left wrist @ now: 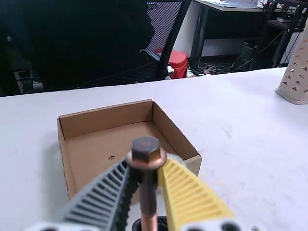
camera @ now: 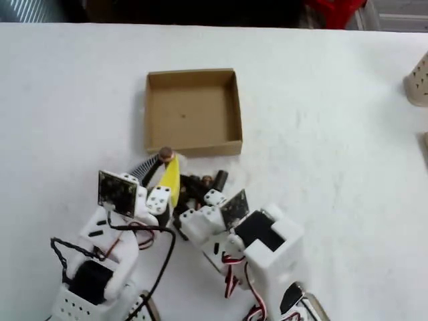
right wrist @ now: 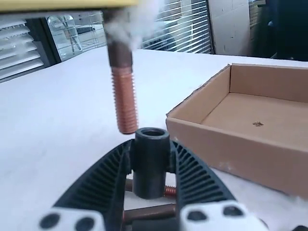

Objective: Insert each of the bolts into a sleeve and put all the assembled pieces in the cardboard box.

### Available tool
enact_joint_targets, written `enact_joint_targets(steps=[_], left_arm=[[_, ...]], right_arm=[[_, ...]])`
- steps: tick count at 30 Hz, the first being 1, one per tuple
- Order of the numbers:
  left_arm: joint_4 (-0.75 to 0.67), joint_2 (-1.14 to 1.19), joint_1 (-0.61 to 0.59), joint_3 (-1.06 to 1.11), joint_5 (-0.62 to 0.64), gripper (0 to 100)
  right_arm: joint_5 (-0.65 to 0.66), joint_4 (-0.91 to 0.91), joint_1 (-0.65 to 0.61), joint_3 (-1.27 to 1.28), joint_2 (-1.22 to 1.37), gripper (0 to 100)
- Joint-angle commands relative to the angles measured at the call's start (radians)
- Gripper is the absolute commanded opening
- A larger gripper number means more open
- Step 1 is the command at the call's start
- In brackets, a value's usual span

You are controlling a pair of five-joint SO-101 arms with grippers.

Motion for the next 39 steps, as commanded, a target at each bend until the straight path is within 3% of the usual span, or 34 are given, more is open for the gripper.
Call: enact_joint_targets(steps=[1,39], left_arm=[[0.006,-0.002,-0.007,-0.011,-0.008,2],[-0.023,-0.002,-0.027,0.017,0.000,2]], right_arm=[[0.025,-0.027,-0.007,0.018,-0.012,1.5],[0.086,-0.064,-0.064,0.092,-0.013,1.5]])
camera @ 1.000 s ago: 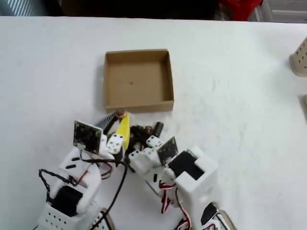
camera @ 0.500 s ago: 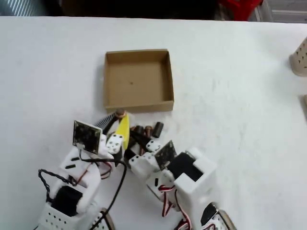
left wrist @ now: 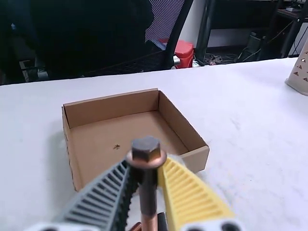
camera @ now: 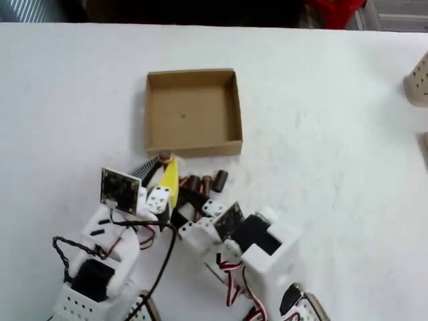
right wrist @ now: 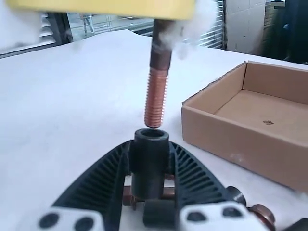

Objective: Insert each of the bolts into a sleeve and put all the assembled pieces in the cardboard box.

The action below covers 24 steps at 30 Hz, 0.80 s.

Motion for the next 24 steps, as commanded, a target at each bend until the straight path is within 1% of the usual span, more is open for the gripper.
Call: enact_joint_targets(steps=[1,4,12,24], left_arm=[[-0.026,-0.002,-0.005,-0.021,0.008,2],[0.000,-0.002,-0.005,-0.026,0.049,2],[0.011,-0.002,0.001,-0.023,0.052,2],[0.080,-0.002,0.004,-0.029,0.054,2]], right_arm=[[0.014,-0.030,-0.004,0.005,-0.013,1.5],[0.011,-0.028,0.001,0.008,-0.039,1.5],[0.008,-0.024,0.015,0.028,-0.079,1.5],[0.008,-0.024,0.016,0.028,-0.081,1.5]])
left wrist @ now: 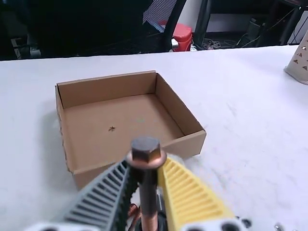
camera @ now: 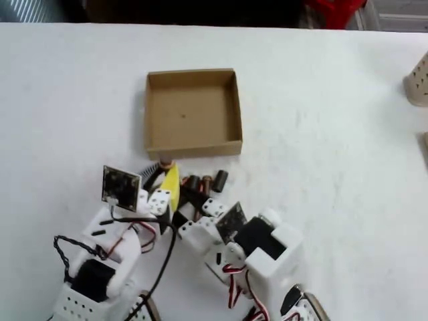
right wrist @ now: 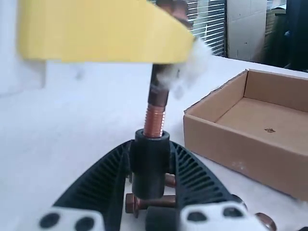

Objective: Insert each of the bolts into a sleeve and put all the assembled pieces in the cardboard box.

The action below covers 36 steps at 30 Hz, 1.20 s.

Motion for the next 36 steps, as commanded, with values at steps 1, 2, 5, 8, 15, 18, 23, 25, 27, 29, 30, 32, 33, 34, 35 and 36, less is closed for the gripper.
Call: enact_joint_targets(steps=[1,2,5,8,15,18,23,25,27,29,30,32,33,34,35,36], left_arm=[[0.014,-0.002,-0.001,-0.029,0.009,2],[0.014,-0.002,-0.001,-0.029,0.009,2],[0.014,-0.002,-0.001,-0.029,0.009,2],[0.028,-0.002,-0.001,-0.029,0.009,2],[0.074,-0.002,0.033,-0.026,0.006,2],[0.084,-0.002,0.064,-0.023,0.006,2],[0.084,-0.002,0.061,-0.020,0.005,2],[0.098,-0.002,0.059,-0.008,-0.002,2],[0.104,-0.002,0.059,0.011,-0.038,2],[0.106,-0.002,0.059,0.014,-0.051,2],[0.106,-0.002,0.061,0.018,-0.051,2],[0.106,-0.002,0.064,0.021,-0.051,2],[0.106,-0.002,0.064,0.018,-0.051,3],[0.106,-0.002,0.064,0.020,-0.051,4],[0.107,-0.002,0.065,0.021,-0.049,7],[0.120,-0.002,0.067,0.023,-0.048,10]], right_arm=[[0.008,-0.024,0.015,0.008,-0.042,1.5],[0.009,-0.024,0.016,0.008,-0.042,1.5],[0.012,-0.024,0.016,0.009,-0.042,1.5],[0.014,-0.024,0.031,0.009,-0.044,1.5],[0.014,-0.028,0.051,0.006,-0.045,1.5],[0.014,-0.030,0.051,0.006,-0.045,1.5],[0.012,-0.030,0.054,0.009,-0.065,1.5],[0.008,-0.030,0.067,0.023,-0.101,1.5],[0.008,-0.027,0.076,0.041,-0.142,1.5],[0.008,-0.024,0.081,0.051,-0.171,1.5],[0.008,-0.022,0.081,0.054,-0.183,1.5],[0.008,-0.022,0.081,0.055,-0.186,1.5],[0.008,-0.022,0.081,0.055,-0.183,1.5],[0.008,-0.022,0.081,0.054,-0.179,1.5],[0.008,-0.022,0.081,0.052,-0.174,1.5],[0.008,-0.022,0.081,0.052,-0.171,1.5]])
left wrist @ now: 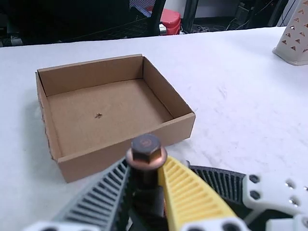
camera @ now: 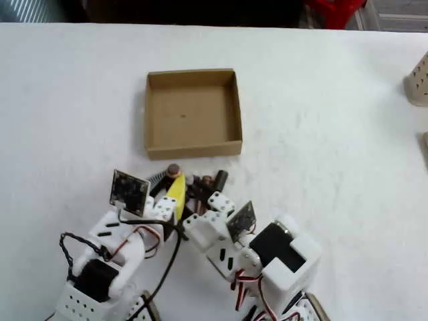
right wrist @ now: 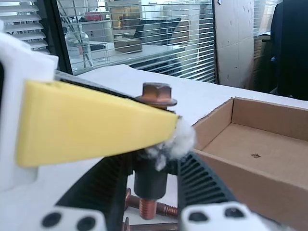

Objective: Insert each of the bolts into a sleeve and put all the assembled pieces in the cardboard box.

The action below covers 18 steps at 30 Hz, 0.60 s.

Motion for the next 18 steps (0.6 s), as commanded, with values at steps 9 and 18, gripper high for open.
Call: enact_joint_targets(steps=[9,18], left_arm=[[0.054,-0.005,0.013,-0.014,0.064,33],[0.074,-0.005,-0.113,-0.124,0.069,40]], right_arm=[[0.006,-0.010,0.022,0.005,-0.027,1.5],[0.005,0.030,0.022,-0.011,-0.025,1.5]])
